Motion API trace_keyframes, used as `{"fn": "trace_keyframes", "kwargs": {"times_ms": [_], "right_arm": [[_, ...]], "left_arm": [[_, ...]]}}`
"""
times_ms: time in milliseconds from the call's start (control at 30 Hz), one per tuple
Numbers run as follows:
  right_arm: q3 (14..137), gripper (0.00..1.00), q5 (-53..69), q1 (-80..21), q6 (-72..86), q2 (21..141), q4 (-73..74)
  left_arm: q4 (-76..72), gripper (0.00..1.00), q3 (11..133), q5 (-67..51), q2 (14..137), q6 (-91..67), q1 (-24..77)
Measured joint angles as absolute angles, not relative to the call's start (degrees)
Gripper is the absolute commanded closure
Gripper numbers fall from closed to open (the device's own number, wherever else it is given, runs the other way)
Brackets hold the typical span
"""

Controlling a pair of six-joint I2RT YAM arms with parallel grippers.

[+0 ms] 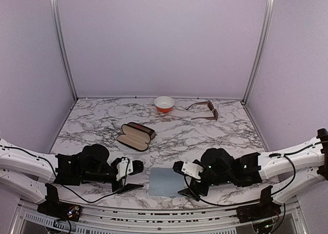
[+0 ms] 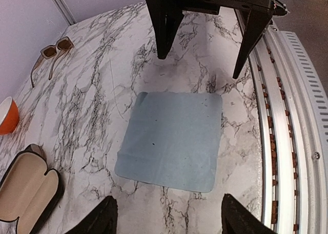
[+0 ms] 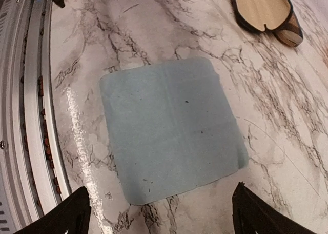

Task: Organize the sunglasses
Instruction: Fold the glasses cleaning cloth at the corner of the board.

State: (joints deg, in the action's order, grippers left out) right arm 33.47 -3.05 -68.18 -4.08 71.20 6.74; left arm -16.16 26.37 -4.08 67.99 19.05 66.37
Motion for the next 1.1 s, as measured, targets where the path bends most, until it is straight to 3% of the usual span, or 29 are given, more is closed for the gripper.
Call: {"fn": "trace_keyframes", "kwargs": {"times_ms": [433,767,1100], "right_arm": [[31.79,0.20,3.70,-69.60,-10.09,72.84,3.22],[32.12,0.21,4.23,-70.06,-7.03,74.04,4.16],[32.73,0.25,4.21,-70.32,-5.19,74.02,5.41]], "left_arm": [[-16.03,0.55,27.86,-7.46,79.53,26.46,69.10],[-16.47,0.60,32.71,-10.52,86.32,28.99,69.93],[-16.43,0.73,35.00,-10.98,92.16,30.55,69.97]]}}
